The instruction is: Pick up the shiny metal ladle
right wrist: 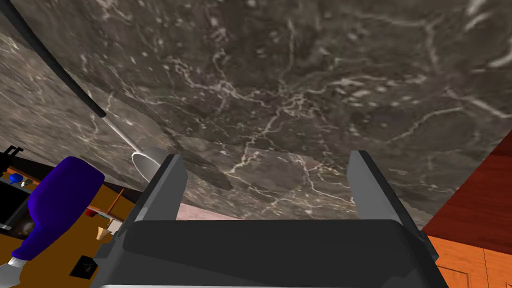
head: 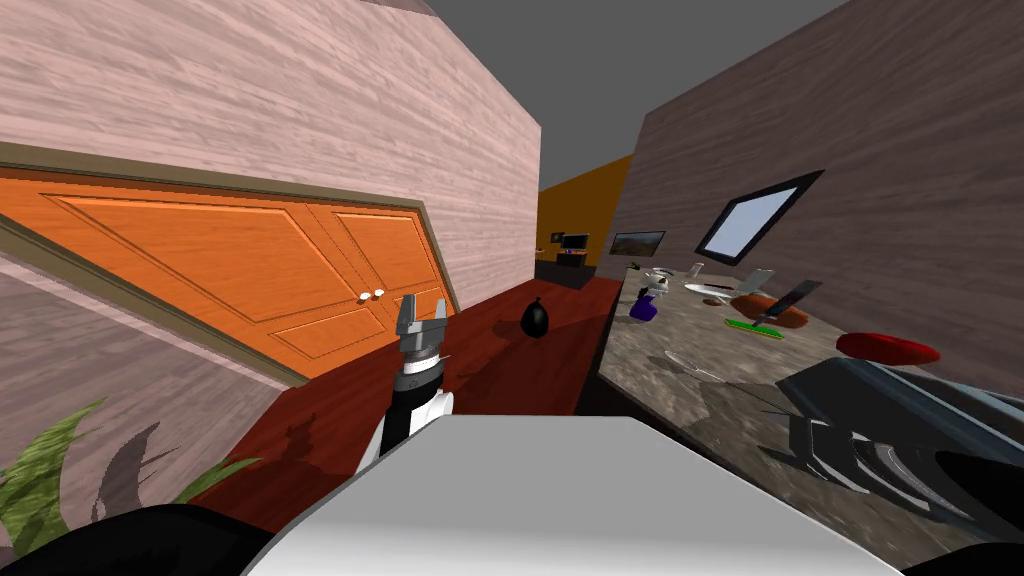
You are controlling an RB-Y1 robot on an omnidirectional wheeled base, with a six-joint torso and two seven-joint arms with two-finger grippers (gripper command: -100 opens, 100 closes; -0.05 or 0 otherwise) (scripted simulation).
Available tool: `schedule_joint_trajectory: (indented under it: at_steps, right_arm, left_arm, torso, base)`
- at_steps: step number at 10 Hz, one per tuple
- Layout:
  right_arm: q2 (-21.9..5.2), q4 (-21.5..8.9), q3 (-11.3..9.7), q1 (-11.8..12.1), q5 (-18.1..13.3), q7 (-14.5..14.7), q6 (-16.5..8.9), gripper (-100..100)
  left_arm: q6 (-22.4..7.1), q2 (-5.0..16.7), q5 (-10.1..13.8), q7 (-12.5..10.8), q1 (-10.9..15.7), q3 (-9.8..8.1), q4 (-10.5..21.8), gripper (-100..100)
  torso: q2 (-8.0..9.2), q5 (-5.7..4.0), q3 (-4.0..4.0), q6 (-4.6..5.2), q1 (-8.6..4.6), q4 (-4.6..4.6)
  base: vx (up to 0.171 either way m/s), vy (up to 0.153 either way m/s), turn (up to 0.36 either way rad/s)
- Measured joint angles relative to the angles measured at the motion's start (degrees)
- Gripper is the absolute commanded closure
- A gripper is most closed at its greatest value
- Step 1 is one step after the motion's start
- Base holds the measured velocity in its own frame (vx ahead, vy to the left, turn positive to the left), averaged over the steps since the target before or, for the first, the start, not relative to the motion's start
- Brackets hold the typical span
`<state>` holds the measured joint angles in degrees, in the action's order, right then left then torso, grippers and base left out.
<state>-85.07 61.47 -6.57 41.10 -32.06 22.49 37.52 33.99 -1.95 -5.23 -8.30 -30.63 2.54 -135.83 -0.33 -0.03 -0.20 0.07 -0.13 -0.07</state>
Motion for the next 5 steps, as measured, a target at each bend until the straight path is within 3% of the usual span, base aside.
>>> schedule_joint_trajectory:
  at_steps: [3,5]
  right_arm:
    - [-2.2,-2.9,-3.1,-0.6,-3.1,0.8,-0.6,-100]
    - [-3.6,-4.1,-3.7,1.2,-3.9,1.8,-0.7,-100]
  left_arm:
    - [0.0,0.0,0.0,0.0,0.0,-0.01,0.0,0]
    - [0.0,0.0,0.0,0.0,0.0,-0.01,0.0,0]
  torso:
    - [-0.50,-0.05,-0.28,-0.04,-0.26,-0.11]
    - [-0.53,-0.07,-0.31,-0.03,-0.29,-0.13]
  base:
    - [0.256,-0.074,0.056]
    - [0.233,-0.099,0.026]
